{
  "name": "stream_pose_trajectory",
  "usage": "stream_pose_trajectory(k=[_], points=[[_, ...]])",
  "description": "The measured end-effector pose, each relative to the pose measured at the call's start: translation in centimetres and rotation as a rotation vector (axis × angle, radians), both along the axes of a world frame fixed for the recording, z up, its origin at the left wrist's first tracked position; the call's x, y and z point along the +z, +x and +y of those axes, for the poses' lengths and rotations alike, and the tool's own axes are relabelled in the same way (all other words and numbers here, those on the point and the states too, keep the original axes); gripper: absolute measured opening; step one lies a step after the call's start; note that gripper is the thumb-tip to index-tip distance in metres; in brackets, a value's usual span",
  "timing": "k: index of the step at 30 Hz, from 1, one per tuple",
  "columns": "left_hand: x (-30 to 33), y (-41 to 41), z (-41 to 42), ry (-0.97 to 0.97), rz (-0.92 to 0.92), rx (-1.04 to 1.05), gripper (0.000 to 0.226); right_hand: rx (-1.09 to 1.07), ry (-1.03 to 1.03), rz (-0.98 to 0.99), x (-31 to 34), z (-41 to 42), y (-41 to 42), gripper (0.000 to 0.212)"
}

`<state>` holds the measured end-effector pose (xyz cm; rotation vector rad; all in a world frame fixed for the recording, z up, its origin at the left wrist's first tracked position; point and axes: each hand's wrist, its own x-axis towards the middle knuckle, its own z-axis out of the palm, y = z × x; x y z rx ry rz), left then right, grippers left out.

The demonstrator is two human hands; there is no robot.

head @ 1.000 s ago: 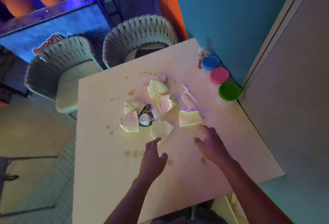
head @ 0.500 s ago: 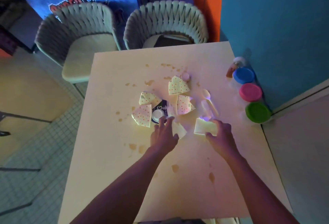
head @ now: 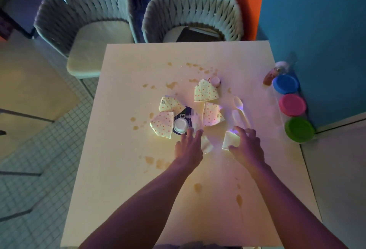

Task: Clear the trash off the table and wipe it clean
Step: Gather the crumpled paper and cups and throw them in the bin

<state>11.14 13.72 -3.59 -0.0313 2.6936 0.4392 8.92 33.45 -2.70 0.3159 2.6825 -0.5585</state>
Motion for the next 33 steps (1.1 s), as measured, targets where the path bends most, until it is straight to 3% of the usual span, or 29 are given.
stream_pose_trajectory(k=[8,16,22,28,33], points=[[0.2,0.9,0.0,0.054,0.013,0.140,0.073,0.125,0.067,-0.006,-0.3,0.3,0.2,0.047],[1.3,2.3,-0.2,0.184,0.050,0.280,0.036,0.234,0.115,-0.002,-0.5,1.5,-0.6,0.040],[3.3,2.2,-2.2,0.340,0.140,0.561,0.027,0.272,0.099,-0.041,-1.0,2.0,-1.5,0.043],[4.6,0.6,-5.6,0.430,0.196,0.768,0.025,0.279,0.062,-0.029,-1.4,1.7,-1.3,0.045],[3.7,-1.3,-8.6,0.334,0.189,0.828,0.039,0.176,-0.018,-0.136,-1.3,1.3,-1.5,0.051]])
